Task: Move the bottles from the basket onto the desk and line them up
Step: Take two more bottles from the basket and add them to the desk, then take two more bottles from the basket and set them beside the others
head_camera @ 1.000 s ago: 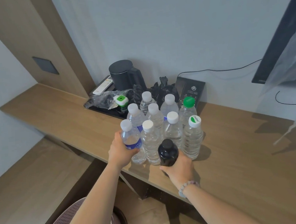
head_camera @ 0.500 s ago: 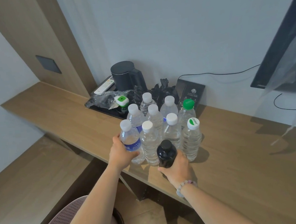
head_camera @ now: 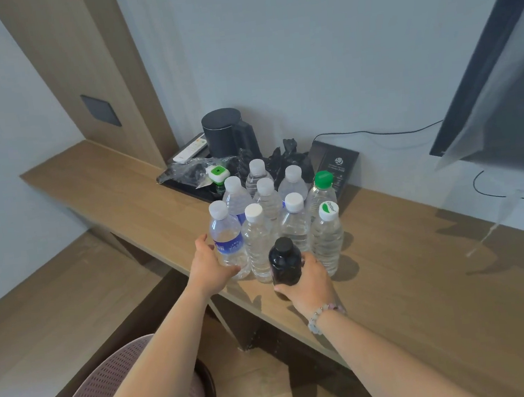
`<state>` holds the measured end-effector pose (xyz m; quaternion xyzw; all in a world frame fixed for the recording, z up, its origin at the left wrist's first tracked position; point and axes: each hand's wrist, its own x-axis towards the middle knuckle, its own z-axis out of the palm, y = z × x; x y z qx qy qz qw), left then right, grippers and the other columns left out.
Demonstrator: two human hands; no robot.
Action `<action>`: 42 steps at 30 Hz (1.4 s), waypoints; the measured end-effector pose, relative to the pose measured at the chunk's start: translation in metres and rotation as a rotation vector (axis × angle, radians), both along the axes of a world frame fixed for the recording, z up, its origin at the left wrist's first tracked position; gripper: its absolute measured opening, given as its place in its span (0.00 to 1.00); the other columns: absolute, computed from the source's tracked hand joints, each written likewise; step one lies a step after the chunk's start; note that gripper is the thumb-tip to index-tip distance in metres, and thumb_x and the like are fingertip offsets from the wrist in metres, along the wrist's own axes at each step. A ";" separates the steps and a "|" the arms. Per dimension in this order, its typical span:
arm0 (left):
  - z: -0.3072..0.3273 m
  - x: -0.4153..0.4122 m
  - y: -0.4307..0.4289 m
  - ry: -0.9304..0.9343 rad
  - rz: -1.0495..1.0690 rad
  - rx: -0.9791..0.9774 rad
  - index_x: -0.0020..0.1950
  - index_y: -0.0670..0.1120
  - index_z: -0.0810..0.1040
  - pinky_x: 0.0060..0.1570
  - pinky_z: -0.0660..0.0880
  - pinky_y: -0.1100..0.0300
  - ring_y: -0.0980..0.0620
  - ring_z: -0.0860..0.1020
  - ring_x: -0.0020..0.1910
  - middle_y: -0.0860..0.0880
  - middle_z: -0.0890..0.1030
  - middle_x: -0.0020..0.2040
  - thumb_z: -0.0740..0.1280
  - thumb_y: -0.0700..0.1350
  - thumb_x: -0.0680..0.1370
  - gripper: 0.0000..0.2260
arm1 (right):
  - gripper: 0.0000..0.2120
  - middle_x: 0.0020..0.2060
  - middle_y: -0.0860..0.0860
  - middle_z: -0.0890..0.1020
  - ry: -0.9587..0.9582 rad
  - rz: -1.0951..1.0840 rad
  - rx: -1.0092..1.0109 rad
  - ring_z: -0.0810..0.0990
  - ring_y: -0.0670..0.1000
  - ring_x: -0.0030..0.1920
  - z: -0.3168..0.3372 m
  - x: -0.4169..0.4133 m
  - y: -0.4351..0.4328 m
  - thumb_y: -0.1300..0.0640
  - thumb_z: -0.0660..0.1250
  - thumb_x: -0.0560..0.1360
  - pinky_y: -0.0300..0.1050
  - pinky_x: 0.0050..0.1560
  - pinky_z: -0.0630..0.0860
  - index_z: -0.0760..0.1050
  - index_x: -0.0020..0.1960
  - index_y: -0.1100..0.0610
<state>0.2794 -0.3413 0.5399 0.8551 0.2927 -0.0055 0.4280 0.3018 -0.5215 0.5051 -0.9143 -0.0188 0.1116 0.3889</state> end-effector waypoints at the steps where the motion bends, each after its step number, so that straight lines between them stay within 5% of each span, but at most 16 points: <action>1: 0.002 -0.002 -0.003 -0.004 0.011 0.005 0.76 0.43 0.48 0.59 0.72 0.52 0.43 0.71 0.66 0.44 0.66 0.71 0.75 0.40 0.70 0.44 | 0.34 0.60 0.52 0.76 -0.039 0.000 0.025 0.76 0.53 0.60 0.005 -0.001 -0.002 0.48 0.78 0.63 0.49 0.57 0.77 0.67 0.64 0.55; 7: 0.025 -0.015 -0.020 -0.090 0.094 0.084 0.76 0.44 0.52 0.59 0.72 0.52 0.44 0.72 0.65 0.43 0.65 0.72 0.72 0.44 0.72 0.39 | 0.18 0.51 0.53 0.78 -0.590 0.117 0.037 0.77 0.53 0.50 0.061 0.004 0.000 0.49 0.68 0.73 0.46 0.45 0.74 0.73 0.58 0.57; 12: 0.056 -0.033 -0.013 -0.099 0.002 0.421 0.74 0.46 0.58 0.61 0.68 0.55 0.45 0.70 0.65 0.45 0.63 0.72 0.66 0.44 0.76 0.29 | 0.08 0.41 0.55 0.81 -0.849 0.411 -0.068 0.79 0.55 0.42 0.108 0.029 0.020 0.56 0.67 0.71 0.41 0.35 0.72 0.77 0.47 0.60; 18: 0.071 -0.074 0.004 -0.015 0.200 0.652 0.70 0.48 0.68 0.58 0.70 0.50 0.43 0.69 0.64 0.46 0.71 0.66 0.57 0.52 0.80 0.19 | 0.14 0.45 0.58 0.82 -0.921 0.676 -0.097 0.78 0.60 0.48 0.133 0.018 0.072 0.56 0.62 0.72 0.51 0.49 0.73 0.81 0.50 0.63; 23: 0.073 -0.116 0.015 0.079 0.288 0.794 0.65 0.47 0.72 0.55 0.68 0.51 0.43 0.71 0.60 0.46 0.74 0.62 0.52 0.53 0.81 0.18 | 0.19 0.65 0.58 0.73 -0.902 0.923 -0.231 0.68 0.57 0.66 0.125 -0.023 0.114 0.53 0.55 0.79 0.49 0.67 0.61 0.73 0.65 0.60; 32: 0.068 -0.161 0.079 0.274 0.404 0.821 0.63 0.45 0.72 0.55 0.68 0.50 0.42 0.71 0.60 0.45 0.75 0.61 0.51 0.53 0.81 0.18 | 0.20 0.70 0.57 0.68 -0.872 1.157 -0.256 0.62 0.54 0.70 0.116 -0.053 0.193 0.52 0.54 0.80 0.47 0.71 0.55 0.70 0.68 0.58; 42: 0.029 -0.189 0.209 0.297 0.434 0.750 0.65 0.45 0.72 0.56 0.69 0.50 0.43 0.70 0.62 0.45 0.75 0.63 0.50 0.53 0.82 0.19 | 0.20 0.67 0.55 0.72 -0.808 1.248 -0.331 0.64 0.55 0.70 0.073 -0.076 0.332 0.52 0.52 0.81 0.49 0.69 0.62 0.72 0.67 0.58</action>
